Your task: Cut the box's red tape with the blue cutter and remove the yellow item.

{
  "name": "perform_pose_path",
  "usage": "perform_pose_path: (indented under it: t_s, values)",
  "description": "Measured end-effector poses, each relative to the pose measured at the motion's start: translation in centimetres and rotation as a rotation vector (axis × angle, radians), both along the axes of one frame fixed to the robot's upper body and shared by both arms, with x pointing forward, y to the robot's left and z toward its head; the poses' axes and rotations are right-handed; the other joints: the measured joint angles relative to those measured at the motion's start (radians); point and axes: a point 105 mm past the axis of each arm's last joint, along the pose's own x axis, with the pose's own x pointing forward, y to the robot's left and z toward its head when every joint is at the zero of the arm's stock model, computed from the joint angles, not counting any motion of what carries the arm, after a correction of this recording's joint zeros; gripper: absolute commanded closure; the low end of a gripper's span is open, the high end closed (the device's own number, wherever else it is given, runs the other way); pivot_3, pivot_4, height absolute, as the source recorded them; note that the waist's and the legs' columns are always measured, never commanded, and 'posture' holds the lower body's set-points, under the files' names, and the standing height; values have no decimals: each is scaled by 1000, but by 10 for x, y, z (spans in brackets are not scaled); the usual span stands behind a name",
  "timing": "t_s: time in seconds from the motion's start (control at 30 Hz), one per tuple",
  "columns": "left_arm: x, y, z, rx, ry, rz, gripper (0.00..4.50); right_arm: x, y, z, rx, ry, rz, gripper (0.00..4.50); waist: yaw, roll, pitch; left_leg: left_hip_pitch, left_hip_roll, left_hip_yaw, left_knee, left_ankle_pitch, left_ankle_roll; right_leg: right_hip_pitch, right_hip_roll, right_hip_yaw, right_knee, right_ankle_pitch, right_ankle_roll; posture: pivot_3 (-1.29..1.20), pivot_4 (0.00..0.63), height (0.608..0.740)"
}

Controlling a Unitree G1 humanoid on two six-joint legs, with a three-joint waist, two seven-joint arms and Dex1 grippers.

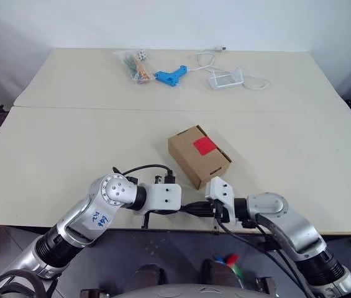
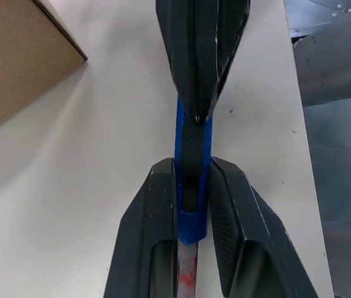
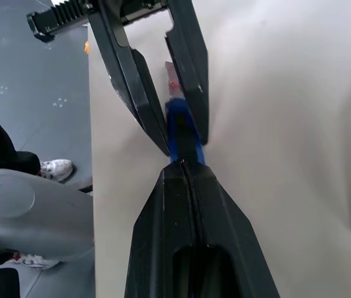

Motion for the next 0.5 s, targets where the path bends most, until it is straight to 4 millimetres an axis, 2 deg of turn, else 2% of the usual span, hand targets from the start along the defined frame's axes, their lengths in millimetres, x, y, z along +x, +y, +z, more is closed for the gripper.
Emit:
perform_pose_path:
  t_s: [0.03, 0.13, 0.17, 0.27, 0.33, 0.5]
  values:
    - [0, 0, 0, -5, -4, 0, 4116, -2, -4, 0, 7, 16, -10, 4500, 1, 0, 0, 0, 0, -1, 0, 0, 0, 0, 0, 0, 0, 0, 0, 0, 150, 740]
    - [1, 0, 0, -53, -73, -26, 4116, -17, -28, 12, 73, 101, -61, 3917, 9, 1, 0, -2, 0, -2, 0, -1, 0, -1, -1, 1, -1, 0, 0, 0, 150, 740]
    - [3, 0, 0, -76, -103, -36, 4116, -19, -36, 19, 99, 119, -82, 3567, 9, 1, 0, -2, 0, -2, 0, -1, 0, -1, -1, 1, -1, 0, 0, 0, 150, 740]
    - [13, 10, 1, -176, -269, -43, 4116, -30, -52, 62, 242, 128, -139, 2573, 5, 0, 2, -3, 2, -2, -1, 0, -1, -4, -10, 4, -3, 0, -2, 0, 150, 740]
    - [15, 22, 3, -194, -329, -47, 4116, -31, -62, 73, 272, 155, -199, 1932, -3, 0, 3, -3, 2, -2, -2, -1, -2, -5, -11, 3, -3, -1, -3, 0, 150, 740]
    - [11, 28, 23, -274, -477, -116, 4116, -35, -89, 61, 120, 345, -435, 238, -4, 3, 5, -7, 1, -2, -3, -1, -1, -7, -14, 0, -2, -1, -3, 0, 150, 740]
